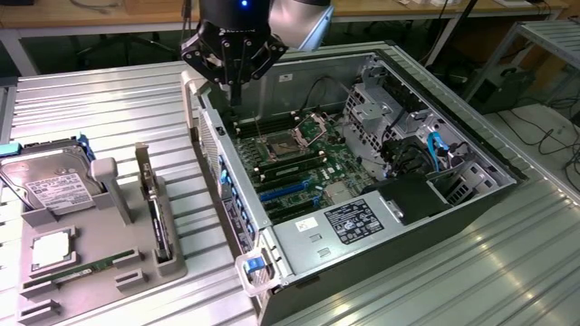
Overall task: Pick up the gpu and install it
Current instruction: 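Reach for the gpu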
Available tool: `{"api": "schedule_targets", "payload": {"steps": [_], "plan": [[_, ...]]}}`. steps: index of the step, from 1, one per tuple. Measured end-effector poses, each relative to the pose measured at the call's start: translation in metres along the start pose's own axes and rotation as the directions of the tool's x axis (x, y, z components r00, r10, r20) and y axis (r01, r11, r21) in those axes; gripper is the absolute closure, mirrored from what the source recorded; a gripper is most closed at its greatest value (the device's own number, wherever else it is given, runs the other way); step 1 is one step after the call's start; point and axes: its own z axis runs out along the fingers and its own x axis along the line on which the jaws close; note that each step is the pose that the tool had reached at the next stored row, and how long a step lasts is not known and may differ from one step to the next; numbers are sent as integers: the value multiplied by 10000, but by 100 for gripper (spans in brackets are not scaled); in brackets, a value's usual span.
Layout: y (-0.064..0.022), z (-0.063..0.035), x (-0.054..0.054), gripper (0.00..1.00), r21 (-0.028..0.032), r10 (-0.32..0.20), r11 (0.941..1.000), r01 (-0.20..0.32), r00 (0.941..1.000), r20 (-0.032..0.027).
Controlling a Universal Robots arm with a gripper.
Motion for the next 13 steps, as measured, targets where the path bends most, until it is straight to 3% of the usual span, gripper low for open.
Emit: {"api": "schedule_targets", "payload": {"steps": [13], "plan": [[-9,-3,104,89,0,0,10000,0,10000,0]]}}
